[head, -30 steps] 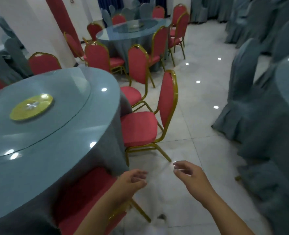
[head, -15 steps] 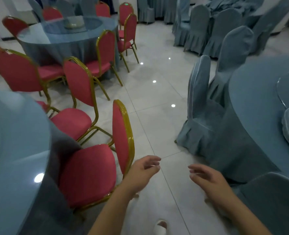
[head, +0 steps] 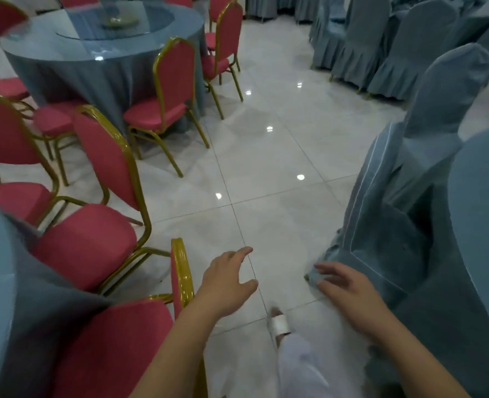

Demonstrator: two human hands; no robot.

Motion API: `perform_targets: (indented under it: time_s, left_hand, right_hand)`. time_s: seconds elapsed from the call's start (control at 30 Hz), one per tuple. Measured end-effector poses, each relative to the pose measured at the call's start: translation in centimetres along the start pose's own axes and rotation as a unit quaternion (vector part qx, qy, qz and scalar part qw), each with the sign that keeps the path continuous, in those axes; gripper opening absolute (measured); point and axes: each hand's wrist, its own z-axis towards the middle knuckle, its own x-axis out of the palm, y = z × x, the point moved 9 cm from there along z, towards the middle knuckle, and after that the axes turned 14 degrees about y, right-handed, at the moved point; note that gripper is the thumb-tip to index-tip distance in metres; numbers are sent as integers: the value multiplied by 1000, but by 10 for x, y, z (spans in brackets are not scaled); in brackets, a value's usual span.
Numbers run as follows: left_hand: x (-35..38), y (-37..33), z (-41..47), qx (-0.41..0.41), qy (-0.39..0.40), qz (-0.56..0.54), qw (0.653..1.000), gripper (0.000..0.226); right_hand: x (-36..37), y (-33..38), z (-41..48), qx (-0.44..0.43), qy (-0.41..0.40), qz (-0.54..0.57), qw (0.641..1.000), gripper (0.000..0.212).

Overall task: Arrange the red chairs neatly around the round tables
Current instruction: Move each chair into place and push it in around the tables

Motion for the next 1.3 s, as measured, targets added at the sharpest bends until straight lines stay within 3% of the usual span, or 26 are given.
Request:
perform_targets:
  time_s: [0.17,0.37,0.53,0.7,0.97,1.13,1.3]
  left_hand:
    - [-56,36,92,-124,44,66,989,76]
    - [-166,89,164,-184,-41,-33,982,72]
    - [-262,143,214,-181,-100,-143,968,69]
    - [-382,180,300,-157,-110,-134,972,72]
    - [-574,192,430,-110,-114,-99,982,64]
    - [-681,203,516,-127,-124,-51,983,78]
    - [-804,223,623,-172,-197,-58,963,96]
  right_hand:
    - [-15,43,172,-1,63,-44,997,26]
    - [-4,135,361,-17,144,-99,984,30]
    - [44,227,492,-57,194,-134,970,36]
    - [63,301,600,-68,198,-170,963,44]
    - [26,392,746,-73,159,-188,966,46]
    - [-4,405,850,-65,150,-232,959,52]
    - [-31,437,997,-71,167,-250,951,62]
